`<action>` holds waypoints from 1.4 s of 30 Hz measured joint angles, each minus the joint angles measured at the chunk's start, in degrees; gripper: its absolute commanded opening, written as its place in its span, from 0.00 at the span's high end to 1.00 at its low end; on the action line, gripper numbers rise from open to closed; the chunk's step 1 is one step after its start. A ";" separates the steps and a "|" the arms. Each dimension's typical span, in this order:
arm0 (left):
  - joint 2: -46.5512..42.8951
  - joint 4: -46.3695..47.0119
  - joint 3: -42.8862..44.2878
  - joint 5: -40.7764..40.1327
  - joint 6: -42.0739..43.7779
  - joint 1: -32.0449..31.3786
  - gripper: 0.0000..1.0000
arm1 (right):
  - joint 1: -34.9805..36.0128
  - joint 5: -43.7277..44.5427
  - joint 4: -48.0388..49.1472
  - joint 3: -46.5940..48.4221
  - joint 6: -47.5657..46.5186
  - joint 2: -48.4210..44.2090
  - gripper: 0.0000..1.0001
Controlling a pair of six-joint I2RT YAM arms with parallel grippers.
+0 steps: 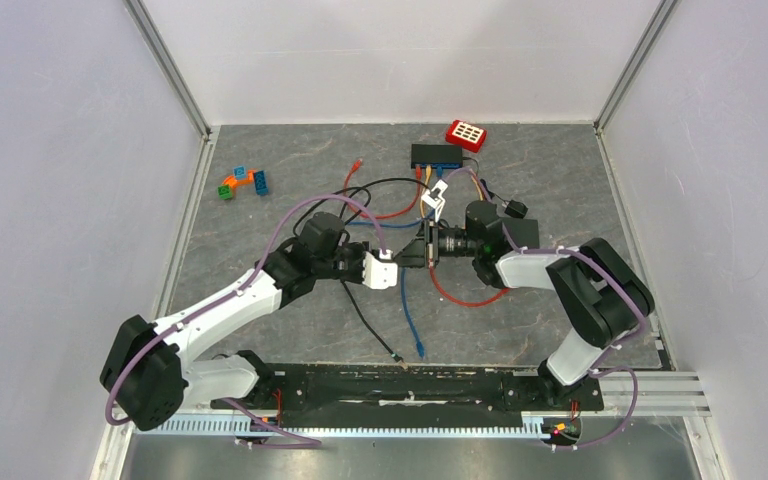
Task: Insert the plug into the switch port
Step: Pick up the connector from the center of the board, then insert the connector into the switch port.
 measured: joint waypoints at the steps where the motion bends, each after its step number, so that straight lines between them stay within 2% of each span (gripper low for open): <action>1: 0.02 0.81 -0.02 -0.31 -0.98 -0.02 0.98 | -0.66 0.94 -1.05 -0.17 -0.17 -1.27 0.68; 4: 0.17 3.37 0.00 -1.99 -4.81 0.00 0.98 | -4.57 4.42 -6.19 -0.63 -1.75 -6.95 0.52; 10: 3.17 6.49 0.50 -5.64 -16.48 -0.02 0.98 | -14.12 12.87 -20.48 -0.55 -11.08 -18.58 0.49; 13: 4.44 8.55 0.83 -7.72 -23.65 -0.42 0.98 | -18.18 17.57 -28.48 -0.48 -17.68 -22.53 0.42; 19: 11.37 10.97 6.36 -11.67 -35.01 -3.63 0.98 | -30.60 26.16 -39.47 -0.50 -28.96 -26.47 0.39; 24: 17.29 13.25 8.46 -14.16 -39.12 -8.74 0.98 | -42.01 28.50 -44.85 -0.48 -34.71 -22.21 0.39; 27: 22.25 13.09 11.69 -15.06 -40.35 -11.56 0.98 | -45.72 29.40 -47.87 0.42 -37.73 -17.55 0.39; 33: 33.44 13.46 20.85 -16.94 -42.42 -14.99 0.98 | -46.80 29.90 -50.53 4.33 -43.39 -7.61 0.42; 42: 41.31 13.09 22.47 -17.92 -44.94 -16.39 0.98 | -46.66 22.60 -53.02 10.32 -50.93 1.16 0.47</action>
